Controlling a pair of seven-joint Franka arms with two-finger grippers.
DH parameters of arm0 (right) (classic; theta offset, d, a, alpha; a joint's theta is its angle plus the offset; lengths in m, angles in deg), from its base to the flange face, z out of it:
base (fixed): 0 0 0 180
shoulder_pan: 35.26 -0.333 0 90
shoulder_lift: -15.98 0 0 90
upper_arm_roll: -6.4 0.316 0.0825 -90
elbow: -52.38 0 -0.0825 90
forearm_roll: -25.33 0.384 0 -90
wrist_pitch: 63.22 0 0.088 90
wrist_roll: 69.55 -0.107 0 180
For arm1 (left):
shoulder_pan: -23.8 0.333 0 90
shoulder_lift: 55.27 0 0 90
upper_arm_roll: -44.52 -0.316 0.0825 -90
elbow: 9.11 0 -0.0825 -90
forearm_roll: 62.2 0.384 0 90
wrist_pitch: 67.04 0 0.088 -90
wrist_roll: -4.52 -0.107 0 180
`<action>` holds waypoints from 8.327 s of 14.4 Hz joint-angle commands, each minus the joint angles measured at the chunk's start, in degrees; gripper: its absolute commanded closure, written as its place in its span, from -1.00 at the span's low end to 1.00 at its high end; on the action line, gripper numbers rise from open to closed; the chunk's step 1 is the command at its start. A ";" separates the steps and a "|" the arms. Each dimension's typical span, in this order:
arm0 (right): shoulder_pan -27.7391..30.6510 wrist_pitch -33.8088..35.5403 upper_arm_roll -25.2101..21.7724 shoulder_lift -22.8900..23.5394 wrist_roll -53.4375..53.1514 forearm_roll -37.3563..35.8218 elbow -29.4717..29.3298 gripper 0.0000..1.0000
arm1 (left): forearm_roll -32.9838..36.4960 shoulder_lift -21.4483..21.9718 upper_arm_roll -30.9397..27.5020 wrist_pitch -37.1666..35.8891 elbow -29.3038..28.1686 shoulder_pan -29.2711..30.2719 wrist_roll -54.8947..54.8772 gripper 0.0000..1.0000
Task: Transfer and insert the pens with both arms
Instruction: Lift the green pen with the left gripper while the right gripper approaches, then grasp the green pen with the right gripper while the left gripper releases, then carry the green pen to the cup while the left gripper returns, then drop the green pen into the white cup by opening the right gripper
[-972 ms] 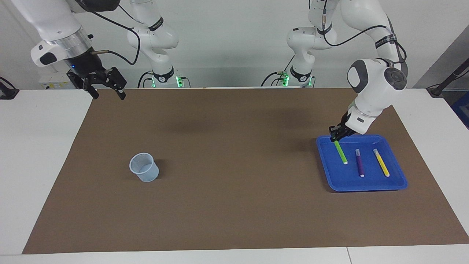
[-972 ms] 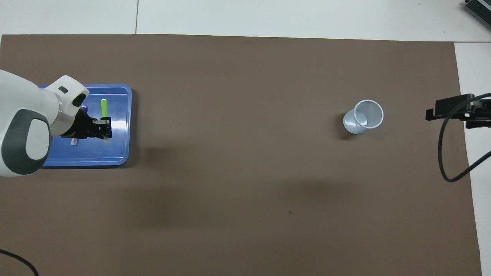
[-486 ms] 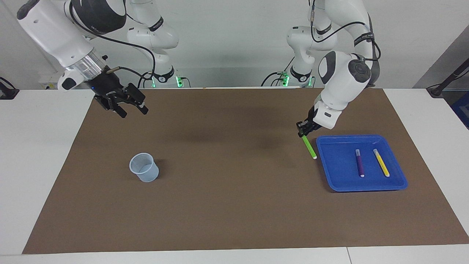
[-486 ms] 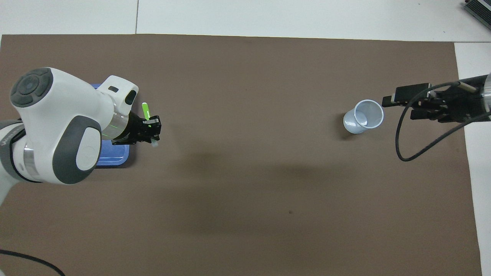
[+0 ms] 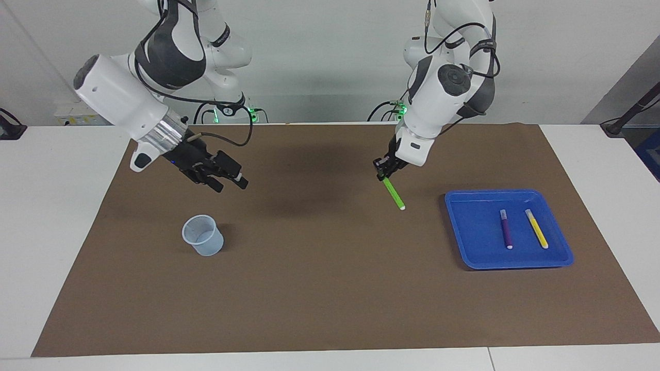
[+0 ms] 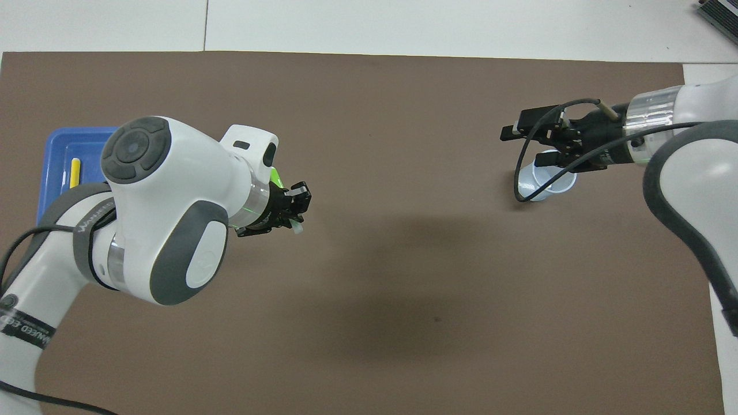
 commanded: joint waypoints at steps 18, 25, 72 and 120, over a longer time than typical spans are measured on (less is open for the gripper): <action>-8.23 -3.30 0.18 2.57 6.09 3.43 0.56 -0.98 | -10.47 -1.94 9.62 18.15 3.64 -6.38 12.19 1.00; -8.77 -2.77 0.27 2.57 6.00 3.43 0.30 -0.91 | -10.74 -2.55 10.06 23.50 3.29 -7.88 11.84 1.00; -9.82 2.33 0.18 0.37 11.37 2.46 -0.23 1.00 | -10.74 -4.23 10.06 31.52 3.47 -11.57 12.62 -1.00; 16.54 -4.80 0.18 7.04 147.67 58.10 22.80 1.00 | 17.30 4.04 8.30 -8.13 2.06 32.72 -47.84 -1.00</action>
